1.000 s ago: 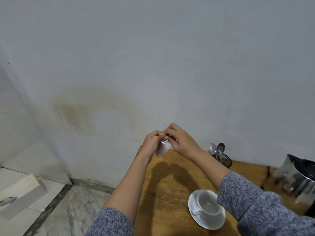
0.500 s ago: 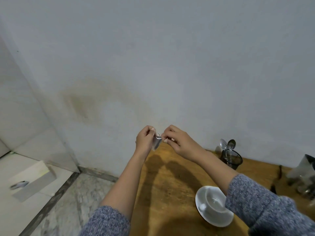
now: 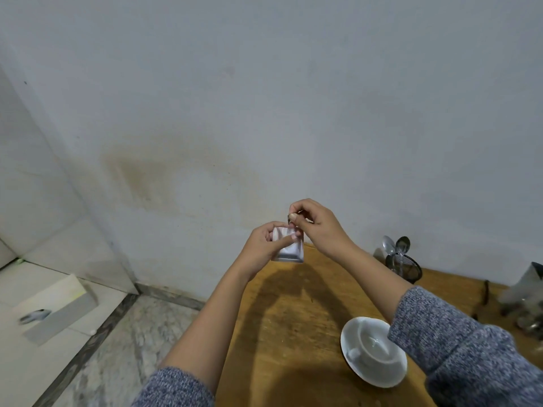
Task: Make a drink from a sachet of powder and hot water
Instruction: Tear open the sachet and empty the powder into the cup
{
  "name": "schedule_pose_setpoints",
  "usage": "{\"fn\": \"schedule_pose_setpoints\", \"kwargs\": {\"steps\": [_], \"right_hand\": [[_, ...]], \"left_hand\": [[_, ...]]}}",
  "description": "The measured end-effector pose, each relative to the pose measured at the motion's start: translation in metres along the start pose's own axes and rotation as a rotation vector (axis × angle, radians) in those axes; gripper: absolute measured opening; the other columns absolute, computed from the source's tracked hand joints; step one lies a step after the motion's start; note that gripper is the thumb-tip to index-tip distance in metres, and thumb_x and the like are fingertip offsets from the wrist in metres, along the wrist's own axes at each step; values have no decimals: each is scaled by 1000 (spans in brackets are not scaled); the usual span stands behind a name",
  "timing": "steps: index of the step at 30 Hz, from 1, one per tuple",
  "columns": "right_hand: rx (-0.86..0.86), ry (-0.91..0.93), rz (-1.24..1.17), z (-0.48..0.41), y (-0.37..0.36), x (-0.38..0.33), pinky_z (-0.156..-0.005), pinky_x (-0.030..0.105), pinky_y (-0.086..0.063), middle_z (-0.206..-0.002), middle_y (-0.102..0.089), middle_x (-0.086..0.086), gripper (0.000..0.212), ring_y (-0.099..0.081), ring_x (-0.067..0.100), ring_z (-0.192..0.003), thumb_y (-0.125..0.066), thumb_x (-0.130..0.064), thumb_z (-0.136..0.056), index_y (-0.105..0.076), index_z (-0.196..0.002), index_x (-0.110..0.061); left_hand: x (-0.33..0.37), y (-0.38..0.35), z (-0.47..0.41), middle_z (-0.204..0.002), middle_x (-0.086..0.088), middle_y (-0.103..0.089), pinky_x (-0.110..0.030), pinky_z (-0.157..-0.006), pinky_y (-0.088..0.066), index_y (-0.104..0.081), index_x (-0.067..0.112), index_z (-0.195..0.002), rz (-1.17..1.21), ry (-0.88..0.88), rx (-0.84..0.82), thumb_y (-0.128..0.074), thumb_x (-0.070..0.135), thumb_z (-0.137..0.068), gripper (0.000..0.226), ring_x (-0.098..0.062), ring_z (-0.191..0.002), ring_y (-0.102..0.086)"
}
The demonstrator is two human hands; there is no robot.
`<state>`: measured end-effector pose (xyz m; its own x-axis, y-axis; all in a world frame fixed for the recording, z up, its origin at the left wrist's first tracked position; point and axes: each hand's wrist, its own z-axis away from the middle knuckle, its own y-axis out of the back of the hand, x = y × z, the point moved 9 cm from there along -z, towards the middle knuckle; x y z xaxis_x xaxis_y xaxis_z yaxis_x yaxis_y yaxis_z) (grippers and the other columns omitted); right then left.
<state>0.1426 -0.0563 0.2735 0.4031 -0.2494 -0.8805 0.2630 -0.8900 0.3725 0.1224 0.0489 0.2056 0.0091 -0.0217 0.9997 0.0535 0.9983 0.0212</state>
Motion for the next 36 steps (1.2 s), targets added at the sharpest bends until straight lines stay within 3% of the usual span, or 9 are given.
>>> {"fn": "schedule_pose_setpoints", "kwargs": {"steps": [4,7,12,17,21,26,30,33,36], "right_hand": [[-30,-37,-45,1,0,4,-59,21,-48,-76,-60,0,12,-57,10,-61,-50,-5,-93,-59,-87,-10],[-22,-57,-79,-1,3,8,-60,18,-49,-74,-61,-3,17,-57,10,-64,-47,-4,-94,-58,-84,-11],[131,-195,-259,-4,21,34,-56,12,-47,-73,-57,3,27,-54,13,-64,-45,4,-93,-52,-74,-15],[300,-360,-354,-2,24,67,-54,12,-46,-68,-54,4,31,-49,13,-59,-41,8,-90,-51,-69,-12],[536,-447,-329,7,78,91,-46,8,-46,-69,-52,5,33,-48,13,-57,-39,11,-89,-50,-67,-11],[172,-620,-90,29,57,134,-46,17,-47,-61,-56,13,21,-51,17,-48,-48,11,-83,-55,-67,0],[-113,-770,106,70,-20,177,-38,16,-34,-50,-54,9,31,-43,12,-37,-49,9,-83,-54,-56,-6],[-174,-899,154,99,-67,218,-33,17,-31,-45,-50,8,27,-42,9,-29,-51,13,-79,-52,-61,-7],[-192,-944,165,114,-100,241,-45,25,-37,-56,-52,8,26,-51,14,-47,-57,12,-76,-51,-62,-9]], "left_hand": [[7,-4,-3,-78,6,-76,-12,-64,-50,-72,15,-90,-3,-55,10,-63,18,-85,11,-4,-75,-68],[8,-2,-4,-65,14,-73,-9,-63,-50,-73,11,-86,-34,-94,70,-62,14,-86,12,4,-67,-66],[5,4,-7,-76,-3,-70,-6,-61,-46,-73,0,-89,-110,-131,193,-67,13,-82,16,6,-61,-60],[4,3,-5,-65,10,-65,-6,-57,-42,-75,4,-85,-178,-141,237,-67,11,-82,11,12,-53,-55],[-18,40,13,-63,5,-61,-4,-54,-40,-73,1,-87,-185,-95,343,-67,9,-81,12,13,-51,-53],[-48,86,37,-75,-11,-60,-26,-64,-44,-72,6,-86,-100,-6,442,-67,13,-82,9,-12,-68,-55],[-64,98,52,-77,-12,-59,-7,-53,-41,-70,-2,-94,-115,25,496,-67,10,-82,17,2,-57,-53],[-84,108,62,-77,-12,-57,-6,-52,-40,-70,-5,-95,-111,77,504,-67,8,-81,20,-3,-58,-51],[-104,113,71,-76,-10,-60,-5,-53,-41,-71,-2,-93,-126,129,487,-68,10,-81,17,1,-57,-53]]}}
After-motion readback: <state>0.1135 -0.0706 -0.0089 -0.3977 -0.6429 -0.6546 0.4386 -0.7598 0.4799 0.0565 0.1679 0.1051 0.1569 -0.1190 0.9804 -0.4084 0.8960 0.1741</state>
